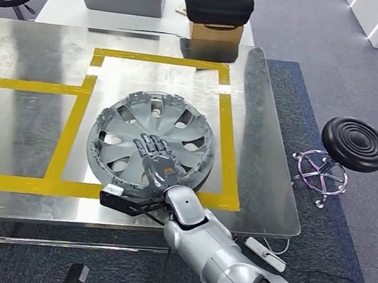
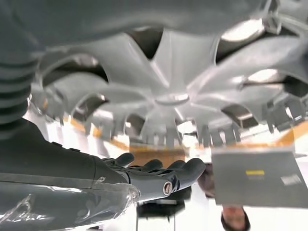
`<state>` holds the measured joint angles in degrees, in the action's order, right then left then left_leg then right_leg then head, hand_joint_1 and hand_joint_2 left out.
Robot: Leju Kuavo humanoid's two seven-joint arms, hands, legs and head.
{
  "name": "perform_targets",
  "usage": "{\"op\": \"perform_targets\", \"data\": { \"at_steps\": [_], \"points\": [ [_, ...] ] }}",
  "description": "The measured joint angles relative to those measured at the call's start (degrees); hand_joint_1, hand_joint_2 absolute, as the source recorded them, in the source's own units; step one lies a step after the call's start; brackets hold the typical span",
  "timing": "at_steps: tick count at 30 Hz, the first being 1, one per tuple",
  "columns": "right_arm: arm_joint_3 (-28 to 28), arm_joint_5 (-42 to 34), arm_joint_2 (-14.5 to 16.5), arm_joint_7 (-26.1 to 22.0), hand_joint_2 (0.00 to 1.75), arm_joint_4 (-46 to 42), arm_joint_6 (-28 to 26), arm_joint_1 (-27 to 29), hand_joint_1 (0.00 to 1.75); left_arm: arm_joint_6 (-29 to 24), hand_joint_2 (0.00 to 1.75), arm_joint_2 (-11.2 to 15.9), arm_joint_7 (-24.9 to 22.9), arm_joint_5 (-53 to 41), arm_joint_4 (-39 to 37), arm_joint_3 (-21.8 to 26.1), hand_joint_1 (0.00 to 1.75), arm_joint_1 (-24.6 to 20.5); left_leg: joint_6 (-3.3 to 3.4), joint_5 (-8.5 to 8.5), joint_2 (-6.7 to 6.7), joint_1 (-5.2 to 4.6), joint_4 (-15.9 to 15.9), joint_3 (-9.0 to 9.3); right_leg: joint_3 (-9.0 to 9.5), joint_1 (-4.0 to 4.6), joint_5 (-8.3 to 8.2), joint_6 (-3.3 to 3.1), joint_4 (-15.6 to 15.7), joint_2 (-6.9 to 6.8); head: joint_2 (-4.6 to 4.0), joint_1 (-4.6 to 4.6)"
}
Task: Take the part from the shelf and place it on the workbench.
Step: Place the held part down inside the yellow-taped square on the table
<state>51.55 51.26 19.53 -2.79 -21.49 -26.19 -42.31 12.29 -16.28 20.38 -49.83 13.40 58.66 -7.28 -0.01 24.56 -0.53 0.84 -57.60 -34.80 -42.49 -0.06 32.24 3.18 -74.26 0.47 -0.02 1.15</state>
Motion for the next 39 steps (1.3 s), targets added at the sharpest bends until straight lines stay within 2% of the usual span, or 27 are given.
{"op": "perform_targets", "data": {
  "at_steps": [1, 2, 4, 5, 6, 7, 10, 11, 13, 15, 16, 18, 22, 24, 26, 28, 30, 32, 33, 34, 35, 36, 37, 39],
  "points": [
    [-0.15, 0.63, -0.07, -0.18, 0.0, -0.02, -0.48, -0.29, 0.0, 0.04, 0.0, 0.02, 0.01, 0.07, -0.01, 0.0, 0.0, 0.02, 0.04, 0.04, -0.01, -0.03, -0.01, 0.04, -0.85, 0.0, -0.01, 0.0, -1.48, 0.0, 0.0, 0.02],
    [-0.45, 1.0, -0.17, -0.48, 0.0, -0.1, -1.09, -0.71, 0.0, 0.03, 0.0, 0.02, 0.07, 0.18, -0.01, 0.0, 0.0, 0.04, 0.04, 0.07, -0.04, -0.04, -0.02, 0.14, -0.52, 0.0, -1.22, -0.06, -0.46, 0.0, 0.0, 0.02],
    [-1.94, 0.88, -0.65, -1.62, 0.0, -1.06, -3.19, -1.78, 0.0, -0.15, 0.0, -0.04, 0.37, 0.54, -0.02, 0.02, 0.0, 0.11, -0.16, 0.24, -0.15, -0.03, -0.03, 0.45, 2.92, 0.0, -5.31, -0.29, 7.02, -0.02, 0.0, 0.04],
    [-3.03, 0.64, -1.06, -2.29, 0.0, -1.97, -4.28, -2.42, 0.0, -0.26, 0.0, -0.05, 0.58, 0.81, -0.02, 0.03, 0.0, 0.16, -0.38, 0.36, -0.21, -0.12, -0.09, 0.53, 4.89, 0.02, -6.78, -0.43, 10.97, -0.02, 0.0, 0.04],
    [-4.37, 0.41, -1.62, -3.03, 0.0, -3.4, -5.16, -2.93, 0.0, -0.36, 0.0, -0.05, 0.82, 1.09, -0.02, 0.04, 0.0, 0.24, -0.65, 0.41, -0.24, -0.19, -0.13, 0.52, 6.19, 0.05, -7.55, -0.6, 13.6, 0.04, 0.0, 0.02],
    [-5.92, 0.32, -2.31, -3.65, 0.0, -5.39, -5.6, -3.25, 0.0, -0.41, 0.0, -0.02, 1.07, 1.38, -0.02, 0.07, 0.0, 0.38, -0.92, 0.41, -0.24, -0.27, -0.14, 0.45, 6.75, 0.11, -7.64, -0.79, 14.79, 0.12, 0.0, -0.03],
    [-11.39, -0.11, -4.69, -5.61, 0.0, -13.79, -5.9, -3.1, 0.0, -0.53, 0.0, 0.06, 1.86, 2.39, -0.03, 0.22, 0.0, 1.02, -1.79, 0.44, -0.18, -0.24, -0.04, 0.36, 6.71, 0.12, -7.67, -1.64, 15.06, 0.36, 0.0, -0.14],
    [-13.03, -0.61, -5.32, -6.4, 0.0, -16.77, -5.91, -2.75, 0.0, -0.57, 0.0, 0.07, 2.08, 2.77, -0.03, 0.32, 0.0, 1.19, -2.1, 0.99, -0.12, -0.22, -0.65, 0.09, 6.78, -0.02, -7.73, -1.91, 15.17, 0.36, 0.0, -0.25],
    [-16.33, -2.34, -6.77, -8.14, 0.0, -24.66, -5.77, -0.95, 0.0, -0.46, 0.0, 0.12, 2.44, 3.79, -0.05, 0.66, 0.0, 1.37, -2.55, 3.76, -0.02, -0.24, -5.21, -2.11, 6.96, -0.26, -7.77, -2.28, 15.35, 0.2, 0.0, -0.6],
    [-20.07, -4.92, -8.6, -9.97, 0.0, -34.27, -5.66, 1.87, 0.0, -0.14, 0.0, 0.21, 2.79, 4.92, -0.06, 1.31, 0.0, 1.54, -2.75, 7.14, 0.02, -0.26, -12.84, -5.94, 7.0, -0.27, -7.67, -2.5, 15.34, -0.11, 0.0, -0.85],
    [-21.54, -6.06, -9.28, -10.72, 0.0, -37.83, -5.68, 2.95, 0.0, -0.04, 0.0, 0.25, 2.93, 5.34, -0.05, 1.62, 0.0, 1.63, -2.78, 8.08, 0.04, -0.26, -15.59, -7.35, 7.01, -0.26, -7.63, -2.54, 15.34, -0.24, 0.0, -0.85],
    [-22.84, -7.29, -9.75, -11.49, 0.0, -40.71, -5.83, 3.93, 0.0, -0.01, 0.0, 0.31, 3.08, 5.68, -0.04, 1.95, 0.0, 1.69, -2.78, 8.55, 0.06, -0.26, -17.71, -8.43, 7.02, -0.26, -7.6, -2.57, 15.34, -0.31, 0.0, -0.85],
    [-23.35, -8.12, -9.85, -11.93, 0.0, -41.85, -6.03, 4.44, 0.0, -0.04, 0.0, 0.32, 3.15, 5.85, -0.04, 2.05, 0.0, 1.69, -2.76, 8.11, 0.06, -0.26, -17.61, -8.4, 7.05, -0.28, -7.59, -2.57, 15.34, -0.31, 0.0, -0.84],
    [-25.73, -12.87, -10.8, -15.89, 0.0, -52.88, -8.21, 10.14, 0.0, -0.51, 0.0, 0.4, 3.37, 7.03, -0.05, 3.04, 0.0, 1.87, -2.38, 3.96, 0.02, -0.2, -9.51, -4.3, 7.3, -0.25, -7.32, -2.03, 15.28, -0.06, 0.0, -0.91],
    [-28.05, -18.74, -12.01, -21.13, 0.0, -67.16, -11.21, 18.28, 0.0, -0.88, 0.0, 0.45, 3.73, 8.77, -0.07, 4.51, 0.0, 2.15, -1.55, 0.54, -0.1, -0.25, -1.02, -0.04, 7.53, -0.13, -7.01, -1.18, 15.27, 0.16, 0.0, -0.96],
    [-28.3, -21.31, -12.46, -23.36, 0.0, -73.62, -12.43, 23.17, 0.0, -0.43, 0.0, 0.43, 4.3, 10.06, -0.07, 5.47, 0.0, 2.29, -0.69, 0.88, -0.17, -0.22, -0.43, 0.28, 7.32, -0.12, -6.48, -0.51, 14.93, 0.09, 0.0, -0.92],
    [-28.29, -22.95, -12.63, -25.5, 0.0, -78.61, -12.74, 27.52, 0.0, 0.22, 0.0, 0.4, 5.25, 11.3, -0.07, 6.43, 0.0, 2.34, -0.03, 0.89, -0.19, -0.1, -0.34, 0.46, 5.84, -0.19, -4.14, -0.01, 11.49, 0.04, 0.0, -0.64],
    [-28.28, -23.77, -12.67, -28.4, 0.0, -82.8, -12.82, 32.09, 0.0, 0.57, 0.0, 0.38, 5.97, 12.27, -0.07, 7.46, 0.0, 2.43, 0.33, 1.04, -0.21, -0.18, -0.36, 0.57, 2.55, -0.18, -0.52, 0.14, 4.18, 0.02, 0.0, -0.36],
    [-28.27, -23.79, -12.67, -29.65, 0.0, -84.39, -12.83, 34.2, 0.0, 0.62, 0.0, 0.37, 6.13, 12.56, -0.07, 7.86, 0.0, 2.5, 0.42, 1.1, -0.2, -0.24, -0.37, 0.61, 0.88, -0.18, 0.66, 0.15, 0.85, 0.01, 0.0, -0.35],
    [-28.26, -23.68, -12.67, -30.6, 0.0, -85.83, -12.83, 36.01, 0.0, 0.64, 0.0, 0.37, 6.23, 12.8, -0.07, 8.25, 0.0, 2.56, 0.46, 1.16, -0.19, -0.28, -0.38, 0.67, -0.01, -0.19, 0.82, 0.14, -0.78, 0.01, 0.0, -0.34],
    [-28.22, -23.49, -12.67, -31.24, 0.0, -87.17, -12.83, 37.5, 0.0, 0.66, 0.0, 0.37, 6.31, 13.01, -0.07, 8.61, 0.0, 2.59, 0.46, 1.23, -0.19, -0.3, -0.39, 0.78, 0.15, -0.2, -0.08, 0.1, -0.29, 0.0, 0.0, -0.33],
    [-28.14, -23.23, -12.67, -31.56, 0.0, -88.38, -12.83, 38.78, 0.0, 0.68, 0.0, 0.34, 6.36, 13.22, -0.07, 8.91, 0.0, 2.6, 0.39, 1.32, -0.19, -0.28, -0.39, 0.94, 1.4, -0.21, -1.78, 0.04, 2.23, -0.01, 0.0, -0.33],
    [-28.01, -22.9, -12.67, -31.64, 0.0, -89.47, -12.83, 39.97, 0.0, 0.74, 0.0, 0.3, 6.39, 13.48, -0.07, 9.21, 0.0, 2.6, 0.24, 1.46, -0.22, -0.27, -0.39, 1.17, 3.55, -0.26, -3.75, 0.0, 6.33, -0.05, 0.0, -0.32],
    [-27.62, -22.28, -12.7, -31.12, 0.0, -90.95, -12.83, 42.04, 0.0, 0.95, 0.0, 0.23, 6.41, 14.01, -0.05, 9.73, 0.0, 2.6, -0.27, 1.74, -0.3, -0.42, -0.45, 1.5, 7.19, -0.25, -5.84, -0.19, 12.91, -0.01, 0.0, -0.3]
  ]
}}
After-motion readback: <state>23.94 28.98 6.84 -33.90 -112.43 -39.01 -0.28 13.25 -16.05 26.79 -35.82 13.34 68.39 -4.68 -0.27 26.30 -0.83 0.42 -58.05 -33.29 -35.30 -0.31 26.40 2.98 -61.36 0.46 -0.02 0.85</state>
